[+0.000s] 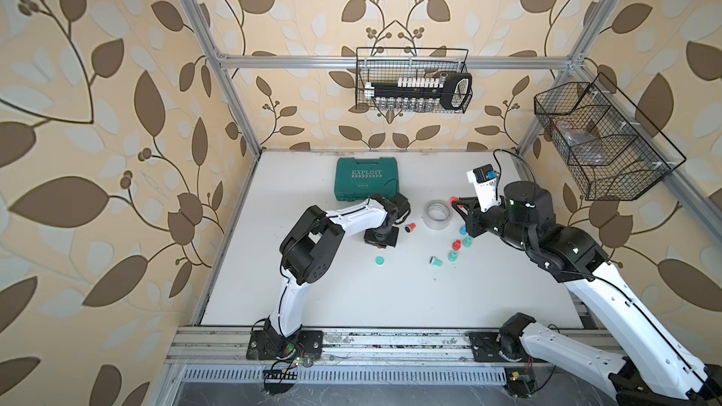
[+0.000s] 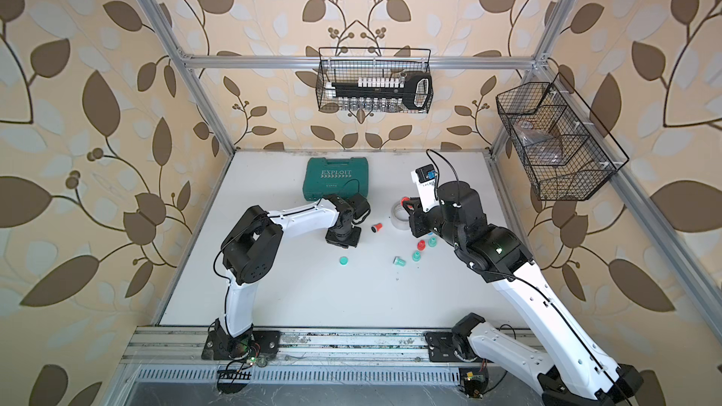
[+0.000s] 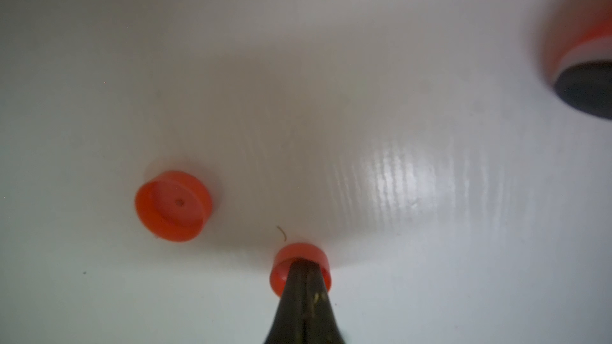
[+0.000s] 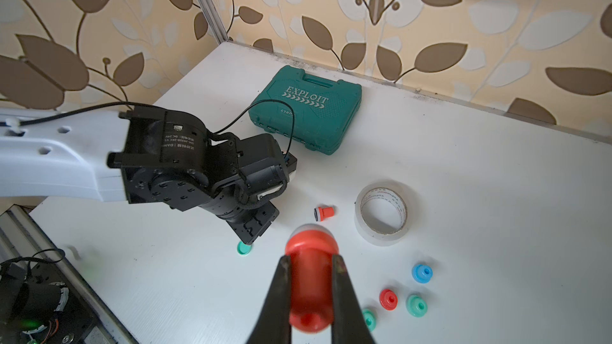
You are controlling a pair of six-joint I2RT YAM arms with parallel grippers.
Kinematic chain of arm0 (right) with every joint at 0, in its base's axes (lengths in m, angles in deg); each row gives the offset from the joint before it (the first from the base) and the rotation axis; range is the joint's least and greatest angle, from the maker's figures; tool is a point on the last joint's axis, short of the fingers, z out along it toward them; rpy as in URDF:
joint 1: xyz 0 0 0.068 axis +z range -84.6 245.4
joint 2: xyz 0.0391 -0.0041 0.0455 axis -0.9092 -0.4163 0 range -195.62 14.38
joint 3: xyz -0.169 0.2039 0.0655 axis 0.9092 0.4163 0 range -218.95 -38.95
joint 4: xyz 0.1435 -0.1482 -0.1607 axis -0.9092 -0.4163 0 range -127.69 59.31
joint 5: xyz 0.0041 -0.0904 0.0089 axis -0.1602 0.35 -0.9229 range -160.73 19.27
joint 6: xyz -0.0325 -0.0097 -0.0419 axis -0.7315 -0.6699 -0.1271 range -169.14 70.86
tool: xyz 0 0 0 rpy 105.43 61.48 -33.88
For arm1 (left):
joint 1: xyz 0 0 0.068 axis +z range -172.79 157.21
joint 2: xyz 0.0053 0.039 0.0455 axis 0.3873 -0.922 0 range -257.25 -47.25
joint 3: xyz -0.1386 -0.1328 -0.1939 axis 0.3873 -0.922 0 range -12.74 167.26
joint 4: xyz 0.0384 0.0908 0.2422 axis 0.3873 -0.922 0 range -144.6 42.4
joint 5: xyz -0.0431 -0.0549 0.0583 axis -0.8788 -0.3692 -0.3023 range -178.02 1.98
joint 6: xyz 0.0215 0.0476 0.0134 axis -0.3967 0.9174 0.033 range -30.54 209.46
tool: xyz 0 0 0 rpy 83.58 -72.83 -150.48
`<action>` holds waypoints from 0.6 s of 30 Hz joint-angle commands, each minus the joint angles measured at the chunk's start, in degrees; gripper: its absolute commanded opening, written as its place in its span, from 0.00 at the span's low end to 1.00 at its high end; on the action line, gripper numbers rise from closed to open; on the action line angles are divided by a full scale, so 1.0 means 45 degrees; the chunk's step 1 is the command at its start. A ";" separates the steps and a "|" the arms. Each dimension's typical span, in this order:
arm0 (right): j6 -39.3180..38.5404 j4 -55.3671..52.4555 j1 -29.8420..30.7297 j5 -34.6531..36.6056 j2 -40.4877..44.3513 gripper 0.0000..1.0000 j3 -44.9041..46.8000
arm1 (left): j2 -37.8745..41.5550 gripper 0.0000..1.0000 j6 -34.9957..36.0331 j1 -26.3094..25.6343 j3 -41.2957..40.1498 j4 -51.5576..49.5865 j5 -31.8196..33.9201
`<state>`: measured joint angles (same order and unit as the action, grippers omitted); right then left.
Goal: Close the stamp cap
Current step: Move the cover to the center of the board.
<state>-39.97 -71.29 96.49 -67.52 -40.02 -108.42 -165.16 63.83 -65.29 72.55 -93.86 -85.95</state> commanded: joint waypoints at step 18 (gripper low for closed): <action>0.0307 -0.0744 -0.1440 -0.0628 -0.0008 0.00 -0.0051 | 0.1236 0.00 -0.2291 -0.5149 -0.1570 -0.0505 -0.0480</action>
<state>-39.45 -74.21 90.33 -69.10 -40.78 -108.42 -161.59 56.40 -87.08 66.83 -93.01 -88.00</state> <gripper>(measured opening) 0.124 0.046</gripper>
